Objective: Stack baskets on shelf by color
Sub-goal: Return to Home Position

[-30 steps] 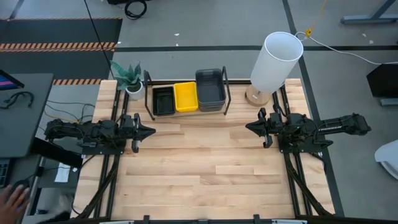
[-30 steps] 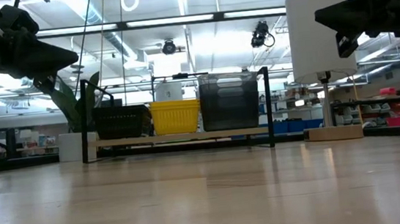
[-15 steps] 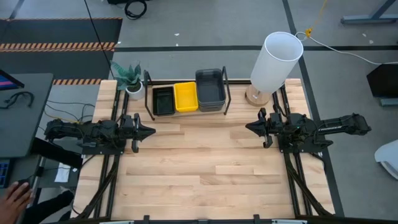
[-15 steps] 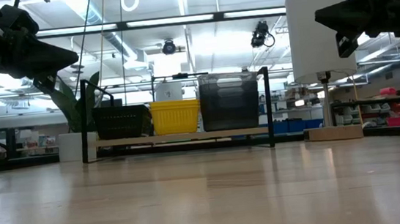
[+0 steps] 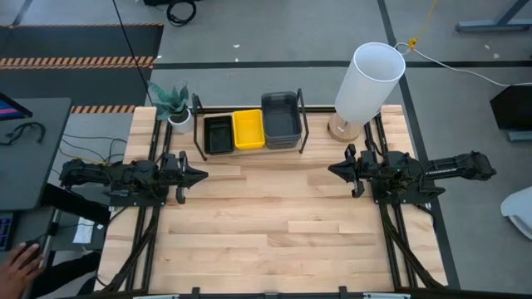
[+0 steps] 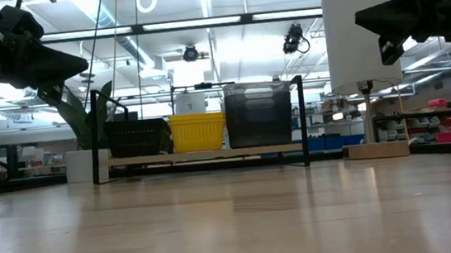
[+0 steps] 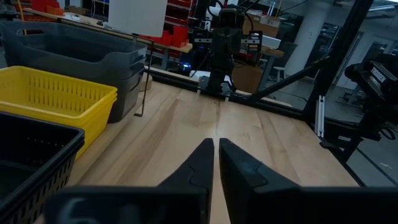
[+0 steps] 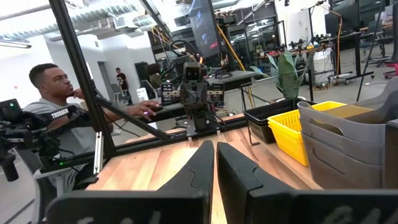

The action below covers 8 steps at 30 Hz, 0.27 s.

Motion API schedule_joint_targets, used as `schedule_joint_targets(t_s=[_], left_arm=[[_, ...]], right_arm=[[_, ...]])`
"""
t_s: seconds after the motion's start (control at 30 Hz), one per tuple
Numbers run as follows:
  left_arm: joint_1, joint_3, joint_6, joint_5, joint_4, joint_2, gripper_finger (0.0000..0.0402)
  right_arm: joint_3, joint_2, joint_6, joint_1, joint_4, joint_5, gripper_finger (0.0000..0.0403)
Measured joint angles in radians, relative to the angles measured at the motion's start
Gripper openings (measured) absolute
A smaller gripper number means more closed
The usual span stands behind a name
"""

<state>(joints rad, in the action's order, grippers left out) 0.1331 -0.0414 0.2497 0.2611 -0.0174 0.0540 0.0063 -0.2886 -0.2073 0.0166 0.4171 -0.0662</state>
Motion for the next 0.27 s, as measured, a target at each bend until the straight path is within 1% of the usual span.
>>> schedule_joint_targets(t_s=[0.13, 0.27], left_arm=[[0.0, 0.0, 0.0, 0.0, 0.0, 0.0, 0.0036], [0.0, 0.0, 0.0, 0.0, 0.0, 0.0, 0.0032]], right_arm=[[0.0, 0.0, 0.0, 0.0, 0.0, 0.0, 0.0026], [0.0, 0.0, 0.0, 0.0, 0.0, 0.0, 0.0026]])
